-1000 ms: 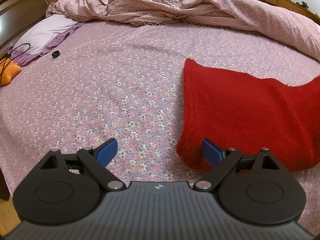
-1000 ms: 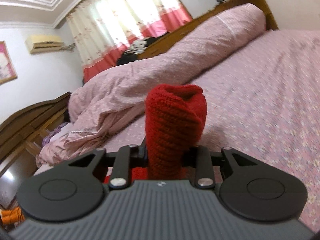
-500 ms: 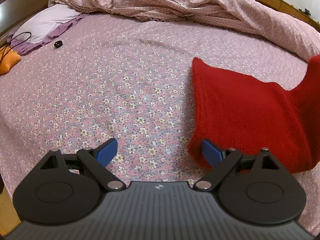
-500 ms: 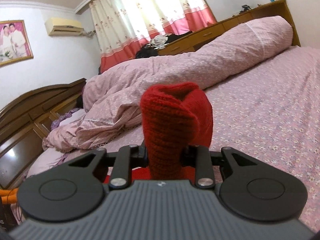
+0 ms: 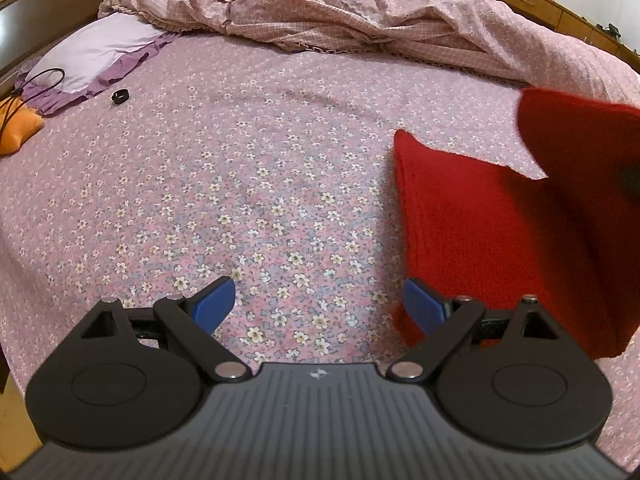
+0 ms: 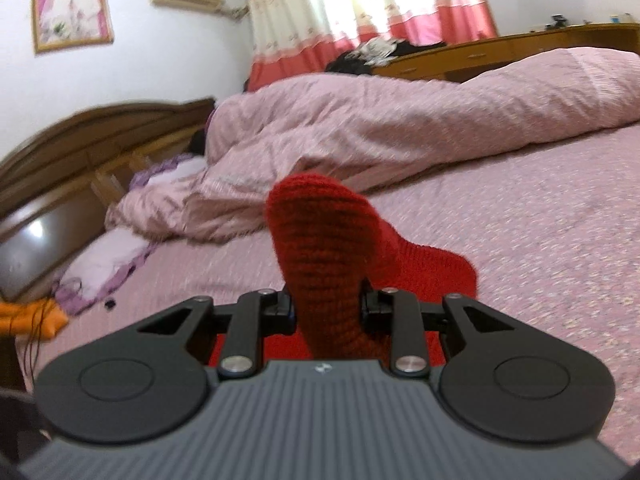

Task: Fold small clothes
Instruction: 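Grasp a corner of the folded bundle with the right tool and lift it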

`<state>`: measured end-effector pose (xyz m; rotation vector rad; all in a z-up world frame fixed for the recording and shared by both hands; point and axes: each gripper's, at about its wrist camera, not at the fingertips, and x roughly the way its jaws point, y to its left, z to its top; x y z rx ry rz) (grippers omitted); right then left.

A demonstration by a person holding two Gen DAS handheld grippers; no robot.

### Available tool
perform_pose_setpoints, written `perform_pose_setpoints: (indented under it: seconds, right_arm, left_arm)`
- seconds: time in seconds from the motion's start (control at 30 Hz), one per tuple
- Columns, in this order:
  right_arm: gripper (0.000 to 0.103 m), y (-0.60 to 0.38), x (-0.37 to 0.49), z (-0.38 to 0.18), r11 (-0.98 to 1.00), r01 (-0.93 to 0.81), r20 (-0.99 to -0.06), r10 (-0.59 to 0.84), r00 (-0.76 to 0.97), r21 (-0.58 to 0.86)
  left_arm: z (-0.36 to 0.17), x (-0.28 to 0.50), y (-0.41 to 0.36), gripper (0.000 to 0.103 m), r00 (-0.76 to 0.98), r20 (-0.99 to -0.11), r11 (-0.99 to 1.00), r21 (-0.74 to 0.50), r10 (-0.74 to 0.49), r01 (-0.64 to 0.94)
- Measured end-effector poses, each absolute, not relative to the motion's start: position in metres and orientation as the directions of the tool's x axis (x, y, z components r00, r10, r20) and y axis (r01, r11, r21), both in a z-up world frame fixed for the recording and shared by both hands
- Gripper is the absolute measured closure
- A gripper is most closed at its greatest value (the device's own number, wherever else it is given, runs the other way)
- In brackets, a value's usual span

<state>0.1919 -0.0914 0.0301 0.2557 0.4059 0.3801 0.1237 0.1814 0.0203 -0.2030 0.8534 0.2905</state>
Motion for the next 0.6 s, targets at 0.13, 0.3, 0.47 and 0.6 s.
perform_pose_setpoints:
  seconds: [0.13,0.3,0.47,0.6]
  right_arm:
    - [0.073,-0.072,0.193,0.016,0.899,-0.342,-0.378,0.428,0.821,0.274]
    - [0.073,-0.058,0.192,0.006,0.903,-0.361,-0.403,0.427,0.809,0.233]
    - [0.073,-0.055,0.189,0.021,0.911,-0.337,-0.353,0.404,0.844,0.238]
    - [0.073,-0.048,0.183,0.036,0.894,-0.374,-0.299,0.437,0.849,0.246]
  left_arm:
    - [0.016,0.122,0.187,0.009,0.614,-0.770,0.937,-0.062,0.173,-0.343]
    - [0.013,0.119,0.194,0.009,0.611,-0.772,0.934,-0.066,0.175,-0.351]
    - [0.012,0.116,0.202,0.009,0.612,-0.771,0.930,-0.070,0.179,-0.360]
    - [0.013,0.114,0.211,0.009,0.611,-0.769,0.925,-0.071,0.188,-0.373]
